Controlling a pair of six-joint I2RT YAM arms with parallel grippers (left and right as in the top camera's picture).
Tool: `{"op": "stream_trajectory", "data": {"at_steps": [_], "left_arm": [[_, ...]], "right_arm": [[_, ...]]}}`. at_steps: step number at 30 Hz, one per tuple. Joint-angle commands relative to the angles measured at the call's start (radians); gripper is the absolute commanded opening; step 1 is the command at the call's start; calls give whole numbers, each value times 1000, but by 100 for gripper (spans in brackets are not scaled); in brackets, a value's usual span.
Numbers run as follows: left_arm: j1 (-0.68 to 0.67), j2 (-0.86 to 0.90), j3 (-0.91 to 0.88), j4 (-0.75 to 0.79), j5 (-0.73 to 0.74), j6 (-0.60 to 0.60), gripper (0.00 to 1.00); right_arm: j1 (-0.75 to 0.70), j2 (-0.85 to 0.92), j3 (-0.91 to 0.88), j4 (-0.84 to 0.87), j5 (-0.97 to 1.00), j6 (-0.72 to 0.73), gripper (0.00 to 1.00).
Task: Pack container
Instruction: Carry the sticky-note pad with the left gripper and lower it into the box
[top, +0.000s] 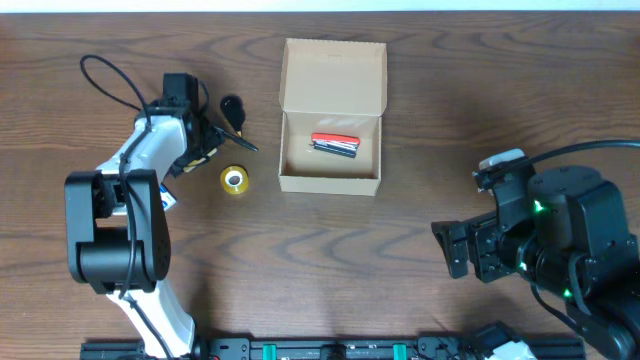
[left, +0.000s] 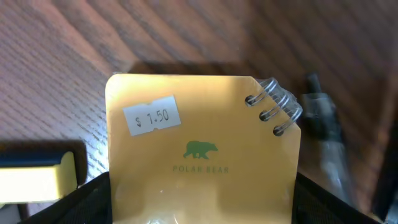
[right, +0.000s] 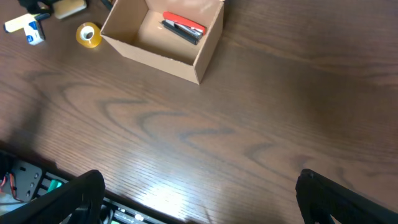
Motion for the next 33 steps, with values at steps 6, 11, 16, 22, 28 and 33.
{"op": "stream_trajectory", "data": {"at_steps": [6,11,16,22,28,33], "left_arm": [[2,11,317,-291,7,74,20],[-10,11,523,-495,11,74,6],[-90,11,695,-547,0,116,6],[-241,11,765,-525,-63,116,6],[-378,12,764,-577,-32,163,6],[-441,12,764,-619,-14,163,6]], "right_arm": [[-7,-1,13,-1,13,-11,99],[-7,-1,13,-1,13,-11,99],[-7,-1,13,-1,13,-11,99],[-7,-1,13,-1,13,-11,99],[-7,-1,13,-1,13,-11,99],[-7,-1,13,-1,13,-11,99]]}}
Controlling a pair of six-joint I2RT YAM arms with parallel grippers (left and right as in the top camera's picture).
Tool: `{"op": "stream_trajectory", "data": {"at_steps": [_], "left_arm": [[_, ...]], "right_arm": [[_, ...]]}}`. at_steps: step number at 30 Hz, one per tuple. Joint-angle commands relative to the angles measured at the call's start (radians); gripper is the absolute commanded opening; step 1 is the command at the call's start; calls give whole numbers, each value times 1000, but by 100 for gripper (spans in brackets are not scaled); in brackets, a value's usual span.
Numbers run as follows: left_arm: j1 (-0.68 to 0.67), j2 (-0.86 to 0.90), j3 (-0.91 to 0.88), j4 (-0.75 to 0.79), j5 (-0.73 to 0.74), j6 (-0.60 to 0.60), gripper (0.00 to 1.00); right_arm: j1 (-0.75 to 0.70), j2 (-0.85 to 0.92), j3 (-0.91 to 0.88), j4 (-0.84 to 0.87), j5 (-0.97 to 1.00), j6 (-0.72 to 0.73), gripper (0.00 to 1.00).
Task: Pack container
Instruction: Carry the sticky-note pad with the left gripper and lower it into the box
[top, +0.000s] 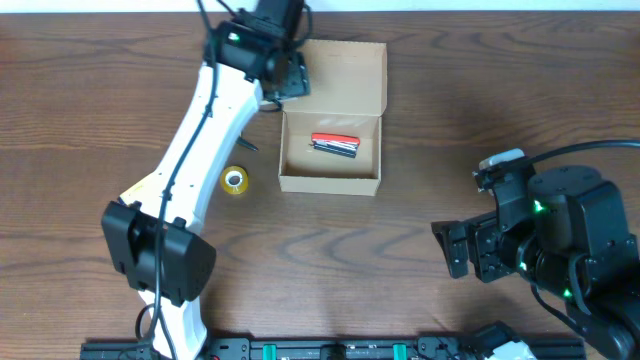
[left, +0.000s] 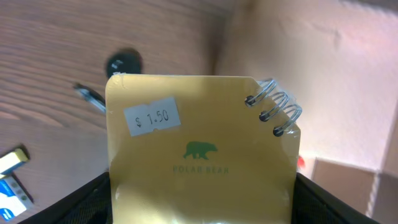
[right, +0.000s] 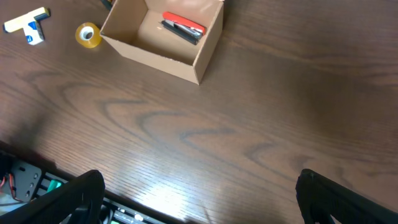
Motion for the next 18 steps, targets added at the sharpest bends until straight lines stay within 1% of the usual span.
{"op": "stream_trajectory", "data": {"at_steps": [1,6,9,14,18], "left_arm": [[-25,5,17,-30,22,22,6],[-51,5,17,-122,48,-61,6],[-72,5,13,-131,50,-61,6],[-122,5,-60,-50,53,-20,6],[-137,5,-155,16,100,-11,6]], "right_arm": [[-7,-1,13,-2,11,-10,99],[-7,-1,13,-2,11,-10,99],[-7,-1,13,-2,11,-10,99],[-7,-1,13,-2,11,-10,99],[-7,-1,13,-2,11,-10,99]]}}
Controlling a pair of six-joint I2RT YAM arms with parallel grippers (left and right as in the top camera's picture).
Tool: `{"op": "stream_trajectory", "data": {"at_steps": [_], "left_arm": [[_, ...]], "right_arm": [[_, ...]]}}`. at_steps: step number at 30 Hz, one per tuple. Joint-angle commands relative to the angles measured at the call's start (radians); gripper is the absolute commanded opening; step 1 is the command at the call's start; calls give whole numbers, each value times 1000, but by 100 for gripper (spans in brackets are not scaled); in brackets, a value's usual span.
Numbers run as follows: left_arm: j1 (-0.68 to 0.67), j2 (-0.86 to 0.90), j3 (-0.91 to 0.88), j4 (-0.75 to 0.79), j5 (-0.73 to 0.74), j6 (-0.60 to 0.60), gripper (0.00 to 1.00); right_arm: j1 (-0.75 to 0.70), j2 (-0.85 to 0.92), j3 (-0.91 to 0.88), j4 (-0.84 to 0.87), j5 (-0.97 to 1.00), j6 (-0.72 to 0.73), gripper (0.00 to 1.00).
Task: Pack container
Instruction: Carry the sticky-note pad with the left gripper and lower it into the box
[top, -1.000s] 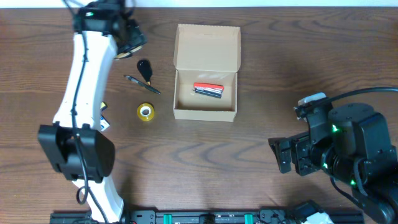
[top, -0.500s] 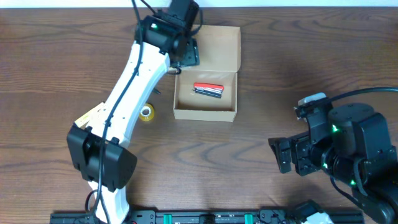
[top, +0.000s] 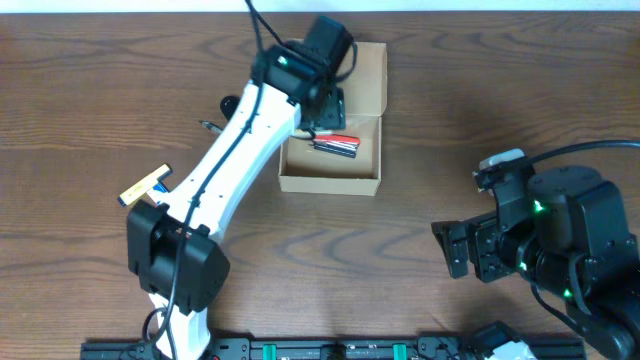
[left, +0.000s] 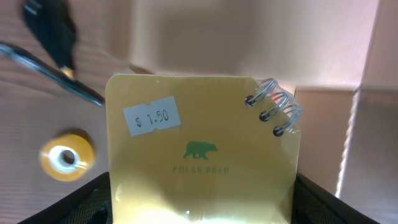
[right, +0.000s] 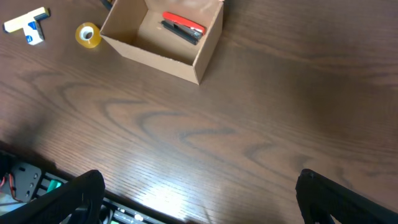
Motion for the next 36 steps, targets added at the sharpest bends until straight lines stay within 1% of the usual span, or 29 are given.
{"op": "stream_trajectory", "data": {"at_steps": [1,3,7,12,18,24,33,36], "left_arm": [[-2,5,-66,28,53,18,6],[-2,5,-98,56,83,19,6],[-8,5,-144,100,84,46,6],[-16,5,-225,189,86,57,6],[-16,6,-267,311,164,90,6],[-21,6,-267,319,217,89,6],[-96,6,-267,316,215,88,6],[-108,6,-267,302,185,50,6]], "right_arm": [[-7,-1,13,-2,11,-10,99],[-7,-1,13,-2,11,-10,99],[-7,-1,13,-2,11,-10,99],[-7,-1,13,-2,11,-10,99],[-7,-1,13,-2,11,-10,99],[-7,-1,13,-2,11,-10,99],[-7,-1,13,-2,11,-10,99],[-7,-1,13,-2,11,-10,99]]}}
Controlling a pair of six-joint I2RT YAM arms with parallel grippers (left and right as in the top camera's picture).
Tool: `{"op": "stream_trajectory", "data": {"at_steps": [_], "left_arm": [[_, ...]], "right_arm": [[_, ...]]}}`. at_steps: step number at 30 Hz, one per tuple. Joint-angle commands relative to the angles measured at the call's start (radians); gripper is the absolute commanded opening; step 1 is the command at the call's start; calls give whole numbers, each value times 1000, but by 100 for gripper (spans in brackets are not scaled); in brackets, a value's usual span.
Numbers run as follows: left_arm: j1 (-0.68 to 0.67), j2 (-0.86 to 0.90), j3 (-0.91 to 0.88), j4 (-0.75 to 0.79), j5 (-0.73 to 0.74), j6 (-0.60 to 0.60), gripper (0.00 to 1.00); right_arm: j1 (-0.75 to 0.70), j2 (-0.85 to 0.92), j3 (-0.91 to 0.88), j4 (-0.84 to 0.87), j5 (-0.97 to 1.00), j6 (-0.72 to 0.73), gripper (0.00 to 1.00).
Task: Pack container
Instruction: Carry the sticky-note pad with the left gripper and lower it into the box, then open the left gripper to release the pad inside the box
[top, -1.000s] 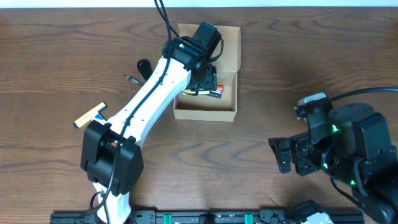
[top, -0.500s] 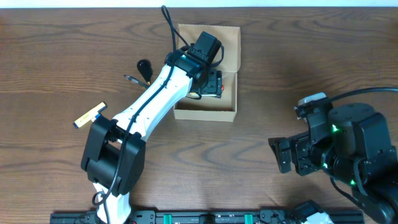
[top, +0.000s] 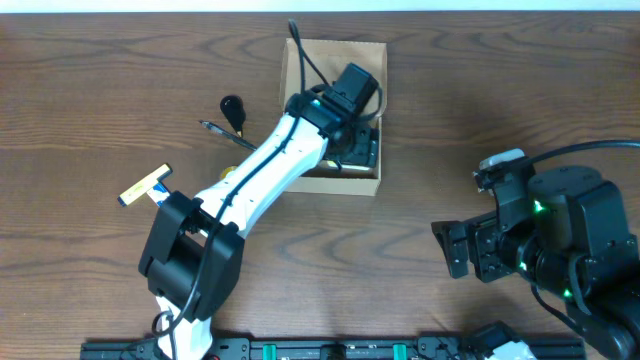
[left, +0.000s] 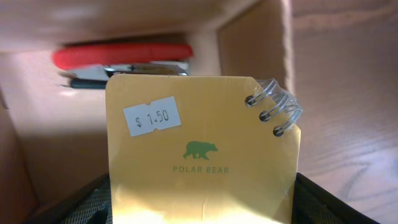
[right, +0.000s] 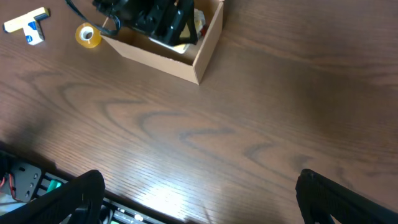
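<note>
My left gripper (top: 350, 138) reaches down into the open cardboard box (top: 330, 186). It is shut on a yellow spiral notepad (left: 202, 149) with a price sticker and a green bear print. The notepad hangs inside the box, close to the right wall. Beyond it a red and black stapler (left: 121, 57) lies on the box floor. The left gripper (left: 202, 214) shows only as dark fingers at the notepad's lower corners. My right gripper (top: 462, 250) rests open over bare wood at the table's right, far from the box (right: 199, 62). It holds nothing, and the right gripper (right: 199, 202) has its fingers wide apart.
A yellow tape roll (right: 88, 35) sits left of the box. A black pen (top: 222, 130) and a black round object (top: 232, 104) lie further left. A yellow and white item (top: 145, 185) lies near my left arm. The box lid (top: 335, 55) stands open at the back.
My left gripper with the notepad was over the box's left wall and lid. Now it is down inside the box, by the stapler and the right wall. The right arm has not moved.
First my left gripper held the notepad at the table's left, near the pen. Then it was at the box's back left corner, then above the box's left side. Now the notepad hangs inside the box. The right gripper stayed open throughout.
</note>
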Motion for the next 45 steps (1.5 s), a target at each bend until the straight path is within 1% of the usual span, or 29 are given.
{"op": "stream_trajectory", "data": {"at_steps": [1,5,14,21,27,33,34,36,38,40,42,43,45], "left_arm": [[-3,6,-4,-11,-30,-37,6],[-5,6,-4,-13,-57,-103,6],[-35,6,-4,-17,-121,-145,6],[-36,34,-6,-17,-93,-177,6],[-37,37,-6,-19,-98,-209,6],[-37,37,-6,-9,-98,-208,6],[-37,37,-6,-8,-98,-208,8],[-36,37,-6,-8,-98,-208,23],[-37,37,-6,-7,-98,-208,29],[-37,37,-6,-4,-98,-208,39],[-37,37,-6,-3,-98,-208,45],[-37,37,-6,-3,-98,-208,54],[-37,37,-6,-2,-98,-208,60]], "right_arm": [[-7,-1,13,-2,11,-10,99],[-7,-1,13,-2,11,-10,99],[-7,-1,13,-2,11,-10,99],[-7,-1,13,-2,11,-10,99],[-7,-1,13,-2,11,-10,99],[-7,-1,13,-2,11,-10,99],[-7,-1,13,-2,11,-10,99],[-7,-1,13,-2,11,-10,99],[-7,-1,13,-2,11,-10,99],[-7,-1,13,-2,11,-10,99],[-7,-1,13,-2,11,-10,99],[-7,-1,13,-2,11,-10,99],[-7,-1,13,-2,11,-10,99]]}}
